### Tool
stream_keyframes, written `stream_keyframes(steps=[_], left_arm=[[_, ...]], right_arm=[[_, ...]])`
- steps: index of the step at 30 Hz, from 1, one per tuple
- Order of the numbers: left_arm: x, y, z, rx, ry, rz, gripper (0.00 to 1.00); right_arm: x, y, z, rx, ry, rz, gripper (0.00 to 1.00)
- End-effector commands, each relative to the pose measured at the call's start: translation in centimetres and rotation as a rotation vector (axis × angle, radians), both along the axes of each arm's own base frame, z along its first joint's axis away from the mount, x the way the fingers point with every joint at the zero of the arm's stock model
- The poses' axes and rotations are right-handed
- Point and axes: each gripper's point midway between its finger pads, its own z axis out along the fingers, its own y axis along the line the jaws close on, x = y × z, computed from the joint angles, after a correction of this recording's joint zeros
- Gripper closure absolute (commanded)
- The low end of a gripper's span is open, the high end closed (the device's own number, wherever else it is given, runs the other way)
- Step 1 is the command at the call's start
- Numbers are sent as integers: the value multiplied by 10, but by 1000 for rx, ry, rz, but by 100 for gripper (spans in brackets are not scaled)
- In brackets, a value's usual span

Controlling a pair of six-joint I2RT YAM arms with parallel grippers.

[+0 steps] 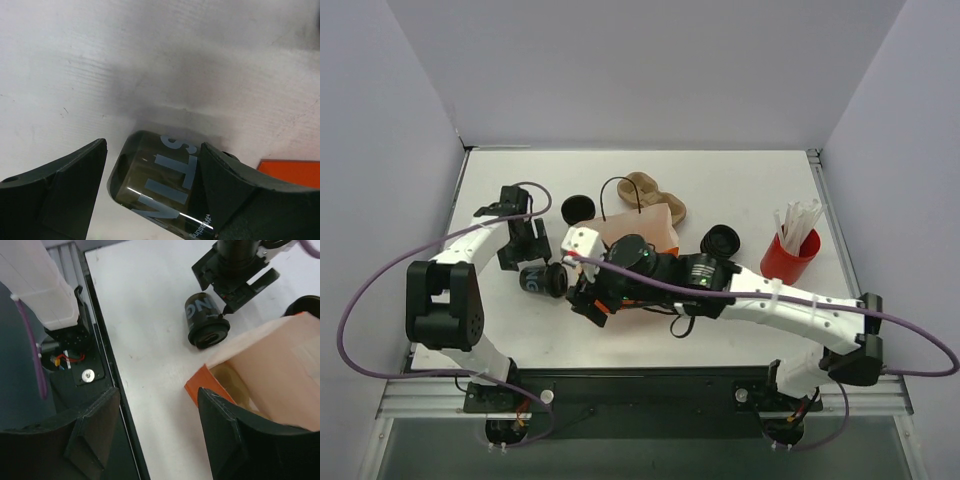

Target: Pack the takeout coffee

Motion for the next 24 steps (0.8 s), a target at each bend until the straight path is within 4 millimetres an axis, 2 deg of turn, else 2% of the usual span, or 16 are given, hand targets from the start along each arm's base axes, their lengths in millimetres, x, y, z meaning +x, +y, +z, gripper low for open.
stream_keyframes(steps=[1,2,4,5,8,13,15,16,18,20,21,22,24], left_arm=[[-4,-9,15,-46,-55,-9,16],[-6,-9,15,-48,-63,-10,16],[-10,-9,18,-52,-78,-10,16],[-7,-9,20,-55,-99,-16,15],[-11,-14,21,-81,-100,-28,16],[-23,-24,16,-144,-82,-24,16],[-25,-23,19,-146,-97,-12,16],[-26,-13,19,-106,-102,13,16],[-24,0,26,-56,-131,56,15],[-23,24,30,23,-154,136,14],[-23,30,32,40,-158,161,14],[-23,35,32,49,-159,186,14],[-25,37,30,48,-161,198,14]], right_arm=[[-4,28,-14,-18,-83,64,37],[1,35,-31,-59,-84,51,37],[9,41,-42,-92,-104,38,37],[12,48,-58,-129,-104,46,37],[15,62,-82,-177,-97,57,37],[24,81,-117,-242,-81,42,35],[28,87,-121,-245,-79,38,32],[31,90,-131,-265,-79,39,29],[36,96,-133,-260,-86,37,26],[44,98,-142,-281,-99,14,25],[48,100,-142,-279,-100,3,25],[50,101,-151,-291,-98,-6,25],[54,102,-155,-289,-95,-16,26]])
